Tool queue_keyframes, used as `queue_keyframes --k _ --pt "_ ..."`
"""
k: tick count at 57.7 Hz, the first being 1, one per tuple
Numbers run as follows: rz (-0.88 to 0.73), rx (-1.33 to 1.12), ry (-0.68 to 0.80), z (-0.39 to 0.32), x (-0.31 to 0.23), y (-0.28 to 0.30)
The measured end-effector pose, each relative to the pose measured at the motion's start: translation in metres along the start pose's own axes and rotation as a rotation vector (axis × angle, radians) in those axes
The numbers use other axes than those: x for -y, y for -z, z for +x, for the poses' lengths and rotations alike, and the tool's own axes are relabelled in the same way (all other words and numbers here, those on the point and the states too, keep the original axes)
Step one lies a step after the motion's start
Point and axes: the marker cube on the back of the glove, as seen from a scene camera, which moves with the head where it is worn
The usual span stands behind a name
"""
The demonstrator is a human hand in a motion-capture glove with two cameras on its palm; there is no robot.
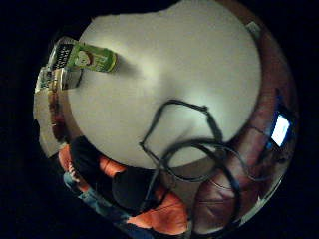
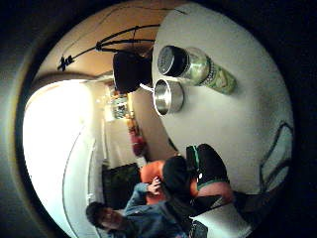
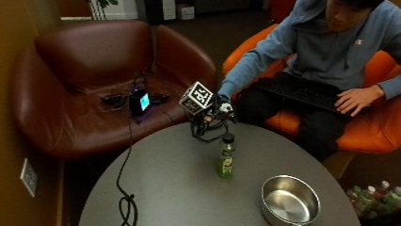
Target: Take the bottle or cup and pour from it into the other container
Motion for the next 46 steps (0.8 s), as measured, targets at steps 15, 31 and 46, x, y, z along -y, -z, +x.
queue_keyframes --k 15,31,46 --pt "-0.038 0.248 0.030 0.012 0.048 -0.039" --pt "-0.022 0.424 0.062 -0.005 0.094 -0.077" --pt "0.094 0.379 0.040 -0.037 0.115 -0.087"
